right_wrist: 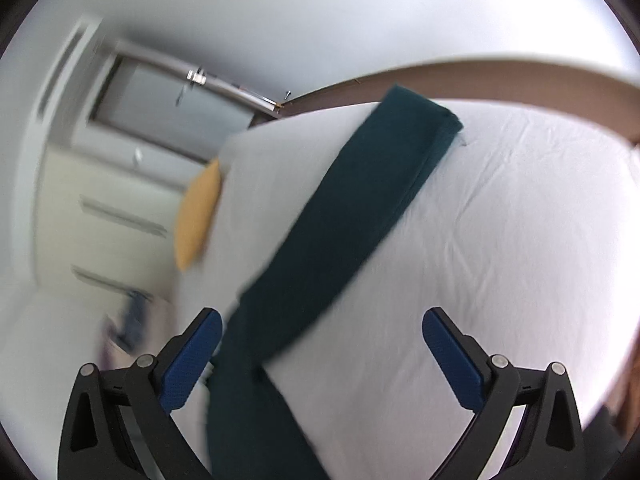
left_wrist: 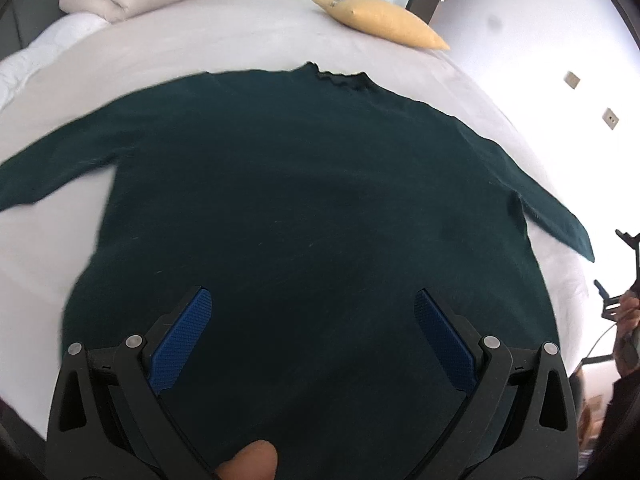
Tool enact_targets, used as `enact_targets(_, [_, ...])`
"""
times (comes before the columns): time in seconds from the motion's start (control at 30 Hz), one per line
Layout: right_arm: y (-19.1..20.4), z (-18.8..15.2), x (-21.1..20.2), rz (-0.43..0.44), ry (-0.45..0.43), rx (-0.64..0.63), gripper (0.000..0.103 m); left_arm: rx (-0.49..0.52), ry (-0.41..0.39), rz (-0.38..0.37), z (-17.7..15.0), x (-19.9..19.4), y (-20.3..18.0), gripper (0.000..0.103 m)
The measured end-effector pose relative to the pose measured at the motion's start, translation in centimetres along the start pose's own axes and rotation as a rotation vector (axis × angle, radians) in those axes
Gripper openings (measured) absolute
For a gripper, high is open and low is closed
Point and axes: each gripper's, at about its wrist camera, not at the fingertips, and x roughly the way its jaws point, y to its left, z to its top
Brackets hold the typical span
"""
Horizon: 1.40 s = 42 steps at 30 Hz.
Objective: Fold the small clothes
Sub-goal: 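Grasp the sweater sleeve cuff with the right gripper and lift it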
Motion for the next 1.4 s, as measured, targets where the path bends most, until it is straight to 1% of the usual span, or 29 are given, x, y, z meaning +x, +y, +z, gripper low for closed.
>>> enact_targets(0.03, [-1.1,0.9,0.5,0.017,0.007,0.053,0.102,-0.003,-0.007,-0.014,0.4,0.3,-0.2,0.103])
enact_targets(0.1, [-2.9,2.3,1.5,0.021,0.006,0.127,0.097,-0.003,-0.023,-0.039,0.9,0.5,-0.6,0.103])
enact_targets(0.13, [-3.6,2.7,1.9,0.017,0.006,0.155,0.093,-0.004,-0.023,-0.05,1.2,0.7,-0.8,0.103])
enact_targets(0.17, [-4.2,3.1,2.3,0.023,0.003,0.188,0.091,-0.003,-0.02,-0.055,1.5,1.0,-0.9,0.103])
enact_targets(0.23, [-4.9,3.8,2.4,0.056,-0.011,0.208,0.091,0.008,-0.007,-0.055,2.1,1.8,-1.4,0.103])
enact_targets(0.3, [-5.0,4.7,2.6,0.071,-0.025,0.215,0.089,0.0,0.022,-0.058,2.4,2.6,-1.4,0.103])
enact_targets(0.37, [-5.2,5.3,2.5,0.078,-0.043,0.242,0.083,-0.01,0.046,-0.053,3.1,3.5,-0.8,0.103])
enact_targets(0.4, [-5.3,5.6,2.5,0.08,-0.048,0.252,0.082,-0.017,0.042,-0.046,3.2,3.6,-0.7,0.103])
enact_targets(0.43, [-5.2,5.9,2.6,0.075,-0.055,0.258,0.078,-0.021,0.039,-0.043,3.6,4.0,-0.5,0.103])
enact_targets(0.47, [-5.1,5.9,2.7,0.065,-0.061,0.258,0.071,-0.025,0.038,-0.043,4.1,4.6,-0.2,0.103])
enact_targets(0.53, [-4.9,6.2,3.0,0.037,-0.069,0.261,0.064,-0.036,0.056,-0.042,4.6,5.6,0.2,0.103])
enact_targets(0.7, [-5.4,6.5,2.7,0.034,-0.11,0.256,0.051,-0.078,0.067,-0.076,5.3,6.6,1.4,0.103])
enact_targets(0.73, [-5.5,6.5,2.6,0.032,-0.119,0.256,0.045,-0.081,0.066,-0.084,5.5,6.8,1.5,0.103])
enact_targets(0.77, [-5.8,6.6,2.5,0.025,-0.126,0.251,0.036,-0.083,0.064,-0.093,5.7,6.9,1.7,0.103])
enact_targets(0.8, [-5.8,6.8,2.6,0.012,-0.129,0.242,0.032,-0.085,0.062,-0.099,5.9,6.9,1.8,0.103])
enact_targets(0.87, [-5.5,7.1,3.0,-0.025,-0.129,0.215,0.013,-0.094,0.052,-0.119,6.4,7.1,2.1,0.103])
enact_targets(0.9, [-5.0,7.3,3.5,-0.043,-0.127,0.202,0.012,-0.102,0.047,-0.13,6.8,7.1,2.3,0.103])
enact_targets(0.97, [-3.4,7.4,3.5,-0.086,-0.129,0.148,0.012,-0.118,0.04,-0.151,7.6,7.3,2.7,0.103])
enact_targets(1.03, [-0.6,7.2,3.7,-0.105,-0.13,0.044,0.011,-0.138,0.033,-0.188,9.0,7.7,3.1,0.103])
enact_targets(1.1, [3.5,6.1,4.3,-0.118,-0.116,-0.104,0.01,-0.153,0.029,-0.224,10.5,8.0,3.4,0.103])
enact_targets(1.17, [8.7,3.8,5.7,-0.127,-0.087,-0.285,0.01,-0.164,0.019,-0.258,11.7,8.1,3.5,0.103])
enact_targets(1.23, [14.4,0.0,7.5,-0.123,-0.052,-0.491,0.01,-0.189,0.008,-0.295,13.3,8.5,3.9,0.103])
enact_targets(1.27, [17.4,-2.8,8.9,-0.109,-0.03,-0.608,0.01,-0.2,0.007,-0.315,14.0,8.6,4.0,0.103])
enact_targets(1.3, [19.2,-5.6,9.6,-0.096,-0.006,-0.699,0.01,-0.216,0.008,-0.345,14.8,9.0,4.1,0.103])
enact_targets(1.37, [22.8,-12.6,11.8,-0.064,0.064,-0.916,0.01,-0.239,0.017,-0.394,16.2,9.8,4.1,0.103])
enact_targets(1.4, [24.0,-16.2,13.1,-0.047,0.106,-1.016,0.01,-0.255,0.028,-0.432,17.0,10.5,4.1,0.103])
